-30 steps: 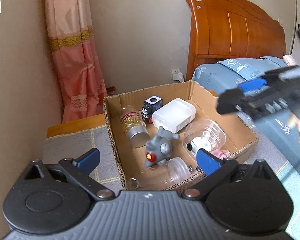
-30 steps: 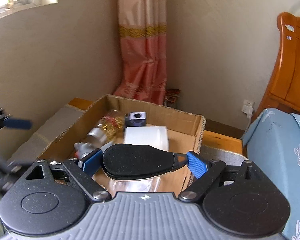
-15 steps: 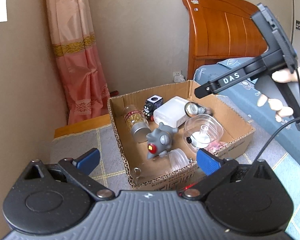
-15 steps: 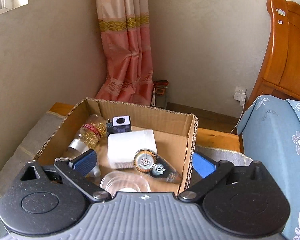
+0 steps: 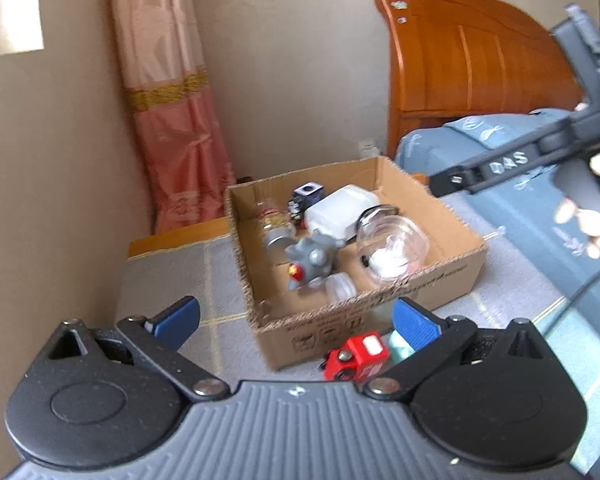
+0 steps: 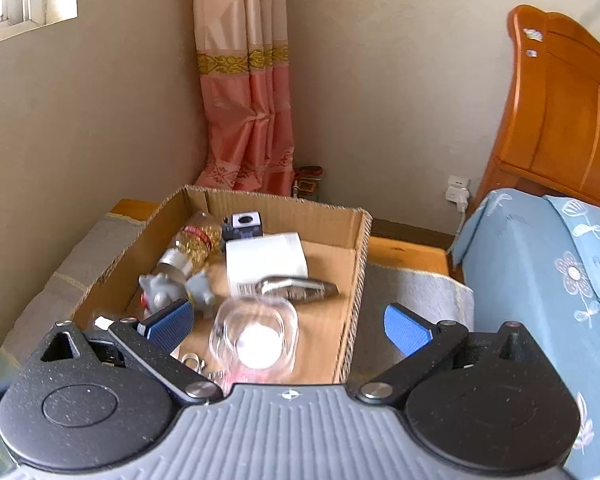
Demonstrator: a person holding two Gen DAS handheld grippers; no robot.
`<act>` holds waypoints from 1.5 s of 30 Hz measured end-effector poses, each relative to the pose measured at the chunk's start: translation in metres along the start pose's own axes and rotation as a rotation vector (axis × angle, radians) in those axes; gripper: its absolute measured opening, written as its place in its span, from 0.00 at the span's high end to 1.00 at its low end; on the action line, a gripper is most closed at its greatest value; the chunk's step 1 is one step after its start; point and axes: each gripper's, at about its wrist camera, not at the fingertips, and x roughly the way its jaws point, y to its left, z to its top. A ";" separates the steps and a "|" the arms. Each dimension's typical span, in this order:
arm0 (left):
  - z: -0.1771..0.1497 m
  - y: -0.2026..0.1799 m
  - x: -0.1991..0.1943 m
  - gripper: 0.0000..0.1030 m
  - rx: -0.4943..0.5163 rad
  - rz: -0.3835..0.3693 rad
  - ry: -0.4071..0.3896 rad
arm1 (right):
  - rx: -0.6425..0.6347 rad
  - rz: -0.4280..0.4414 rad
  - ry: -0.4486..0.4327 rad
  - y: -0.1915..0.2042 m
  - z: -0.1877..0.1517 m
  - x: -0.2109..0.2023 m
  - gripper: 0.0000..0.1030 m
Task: Organize rigid objects
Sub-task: 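Move both open grippers back toward the red train block and mint case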
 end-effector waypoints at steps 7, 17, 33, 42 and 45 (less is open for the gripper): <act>-0.024 -0.007 -0.018 0.01 -0.042 0.014 0.008 | 0.037 -0.019 -0.007 0.017 -0.058 -0.022 0.00; -0.057 0.007 -0.015 0.01 -0.150 0.099 0.023 | 0.081 -0.029 0.084 0.059 -0.123 0.025 0.00; -0.067 0.012 0.011 0.01 -0.202 0.034 0.071 | 0.114 -0.126 0.089 0.060 -0.135 0.062 0.00; -0.059 -0.017 0.038 0.01 -0.132 0.015 0.067 | 0.098 -0.116 0.068 0.028 -0.149 0.051 0.00; -0.056 -0.026 0.048 0.02 -0.116 0.030 0.066 | 0.054 -0.074 0.061 0.025 -0.150 0.051 0.00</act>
